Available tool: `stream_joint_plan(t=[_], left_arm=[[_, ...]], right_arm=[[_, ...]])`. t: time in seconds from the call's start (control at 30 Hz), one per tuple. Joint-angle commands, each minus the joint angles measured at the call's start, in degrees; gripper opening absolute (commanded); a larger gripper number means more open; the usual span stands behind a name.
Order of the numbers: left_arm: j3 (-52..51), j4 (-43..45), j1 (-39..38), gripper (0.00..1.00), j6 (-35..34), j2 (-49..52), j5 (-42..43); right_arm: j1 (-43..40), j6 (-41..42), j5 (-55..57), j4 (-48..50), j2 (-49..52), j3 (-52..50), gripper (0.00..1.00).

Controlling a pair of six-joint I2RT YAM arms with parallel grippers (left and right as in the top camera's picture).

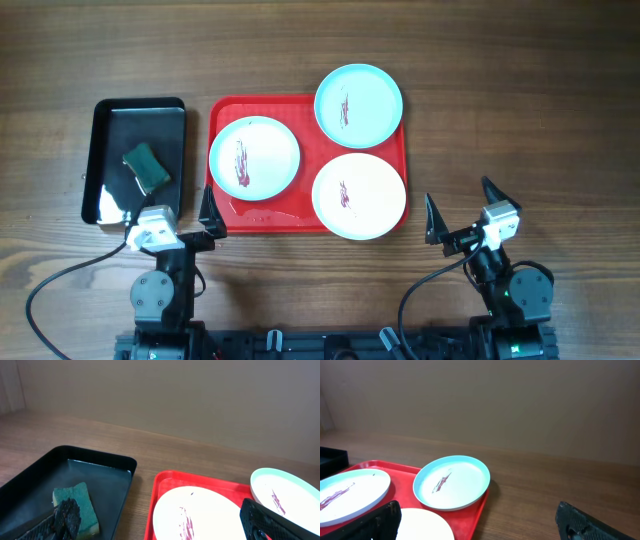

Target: Clean dirty plates on tray and stack at the side

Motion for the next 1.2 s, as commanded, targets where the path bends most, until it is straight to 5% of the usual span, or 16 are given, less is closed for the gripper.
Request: stream_joint_plan(t=[0.0, 1.03, 1.17], left_arm=[[-0.3, -0.1, 0.1, 1.00, 1.1, -0.4, 0.8], [-0.3, 0.0, 0.1, 1.00, 1.1, -0.4, 0.8], [-0.2, -0.2, 0.1, 1.00, 1.1, -0.4, 6.2]], right_arm=[[-0.2, -0.5, -1.0, 0.1, -0.3, -0.1, 1.00], [-0.2, -1.8, 1.9, 0.6, -0.3, -0.1, 1.00], [-0.2, -1.6, -7.1, 0.3, 0.6, 0.5, 1.00]])
